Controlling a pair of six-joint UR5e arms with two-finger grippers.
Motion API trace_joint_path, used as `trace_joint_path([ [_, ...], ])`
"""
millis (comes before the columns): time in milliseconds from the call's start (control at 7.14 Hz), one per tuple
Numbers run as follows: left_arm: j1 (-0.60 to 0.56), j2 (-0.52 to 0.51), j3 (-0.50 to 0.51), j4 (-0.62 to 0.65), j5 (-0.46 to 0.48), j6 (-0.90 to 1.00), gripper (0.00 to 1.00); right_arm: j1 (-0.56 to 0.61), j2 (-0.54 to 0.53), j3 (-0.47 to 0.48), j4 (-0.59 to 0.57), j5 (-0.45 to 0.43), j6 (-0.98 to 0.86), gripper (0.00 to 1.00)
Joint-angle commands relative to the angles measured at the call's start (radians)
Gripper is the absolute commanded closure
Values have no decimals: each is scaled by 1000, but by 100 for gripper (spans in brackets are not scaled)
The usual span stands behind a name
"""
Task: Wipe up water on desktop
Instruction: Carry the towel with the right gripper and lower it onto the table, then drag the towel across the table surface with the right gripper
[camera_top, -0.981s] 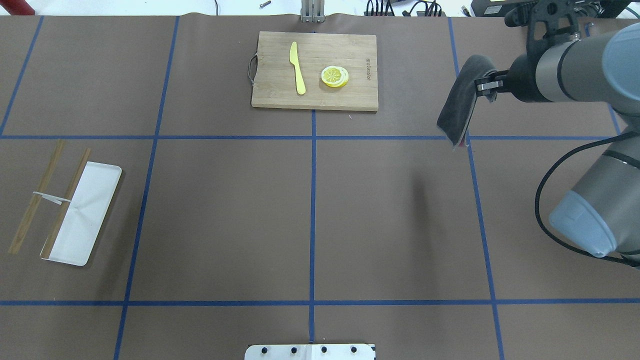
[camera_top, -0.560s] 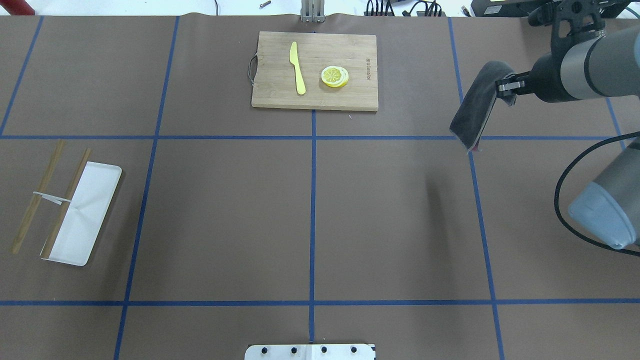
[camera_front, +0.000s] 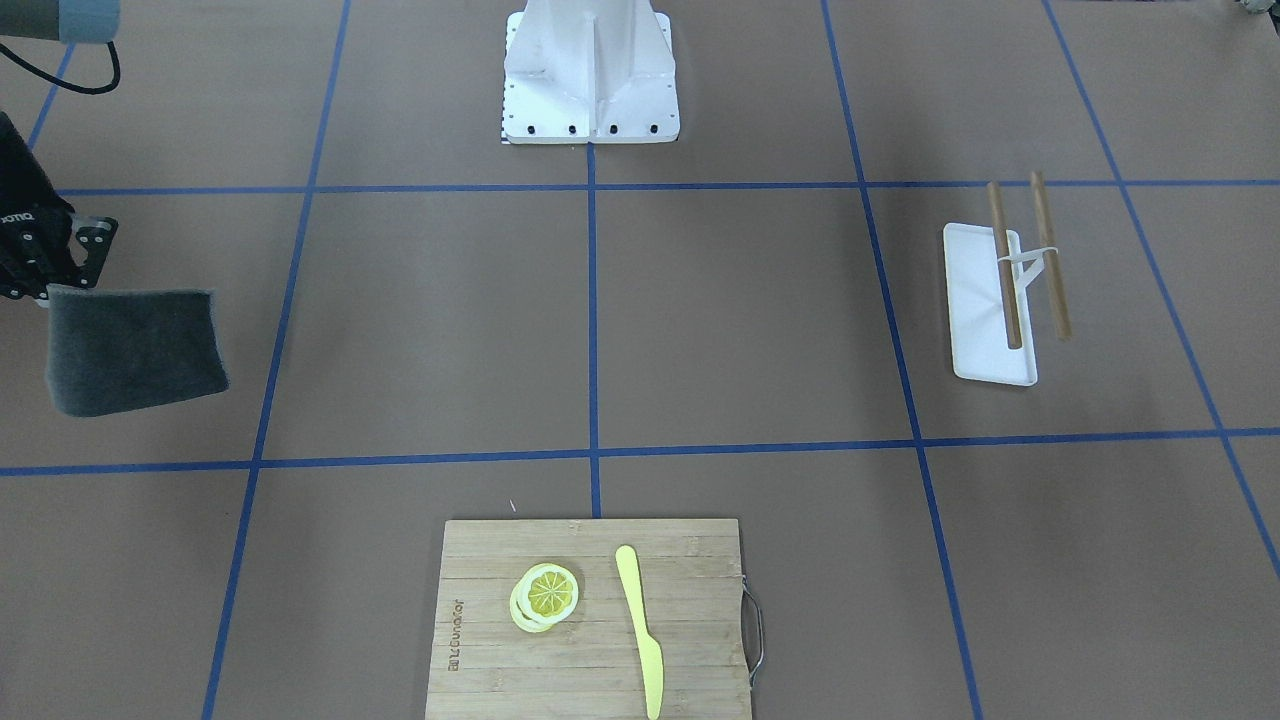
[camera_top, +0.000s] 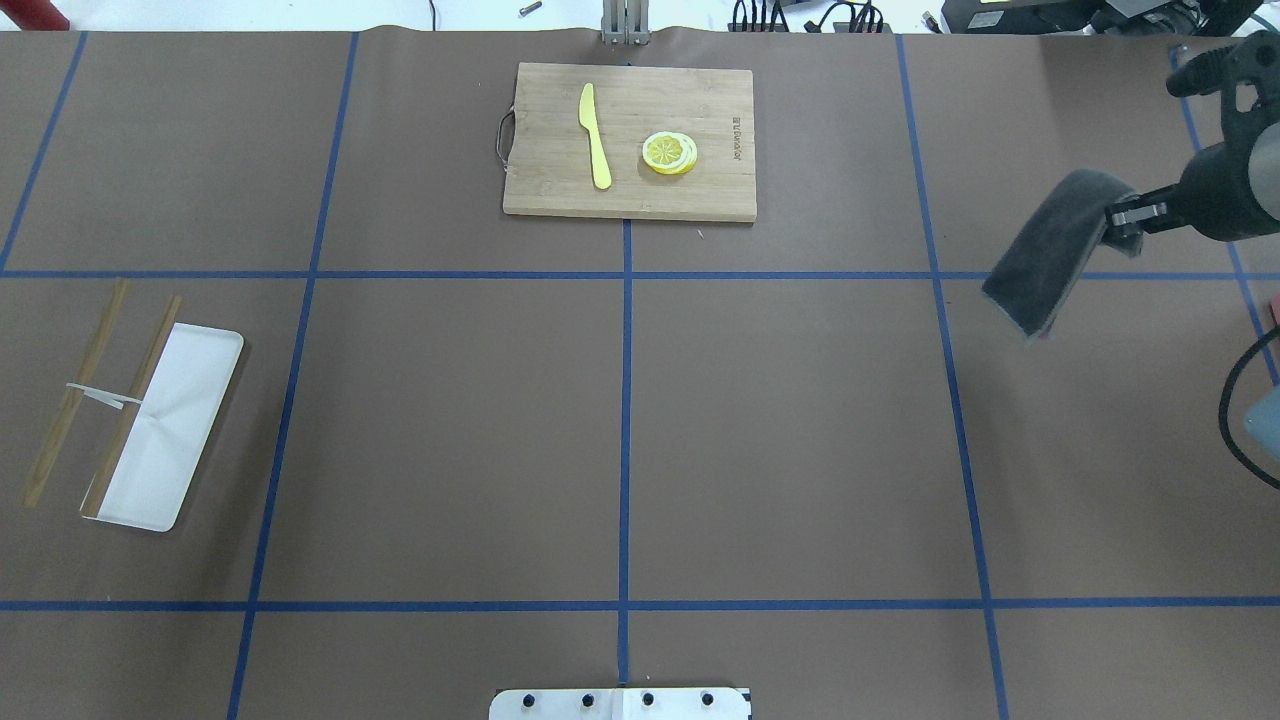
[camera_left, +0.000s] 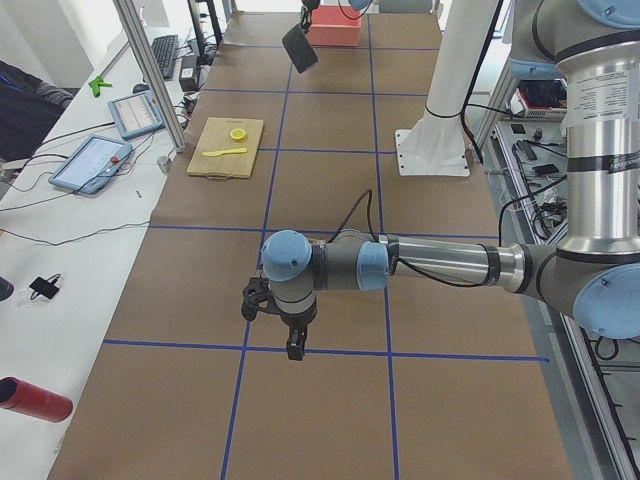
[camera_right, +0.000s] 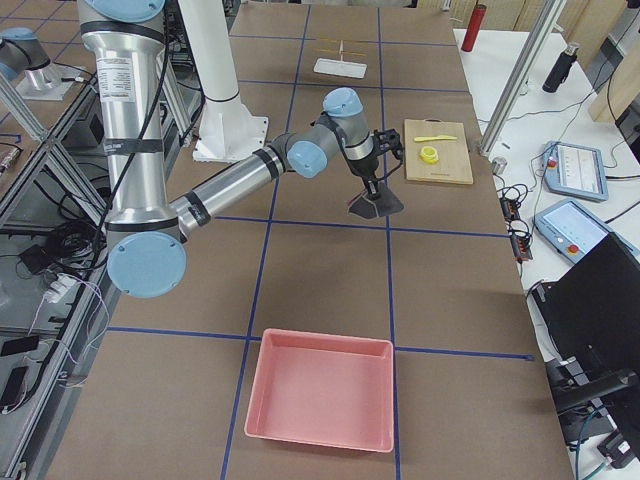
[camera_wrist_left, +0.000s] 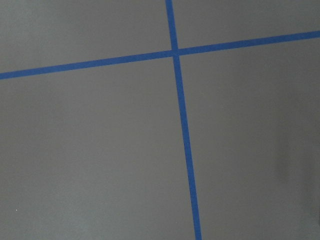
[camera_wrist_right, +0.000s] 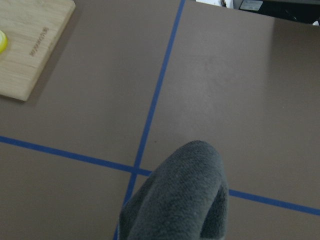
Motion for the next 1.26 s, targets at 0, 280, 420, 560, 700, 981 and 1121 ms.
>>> trace_joint_path([
  [0,-5,-2,5,3,0,0,1,14,-202,-9,-1,-1,-104,100],
  [280,-5,0,2,3,-2,-2,1,14,-271,-84,-2,-97,-244,100],
  [420,-5,0,2,3,-2,-2,1,4,-237,-171,1,-180,-254,100],
  [560,-7,4,1,1,-2,-2,1,-5,-162,-234,1,-181,-248,100],
  [700,-7,14,-3,-2,-2,-2,1,-40,-94,-257,-1,-176,-234,100],
  [981,-9,15,-3,-3,0,0,1,-176,60,-320,-2,-178,7,100],
  [1121,-9,15,-3,-3,0,0,1,-250,142,-333,-2,-179,121,100],
])
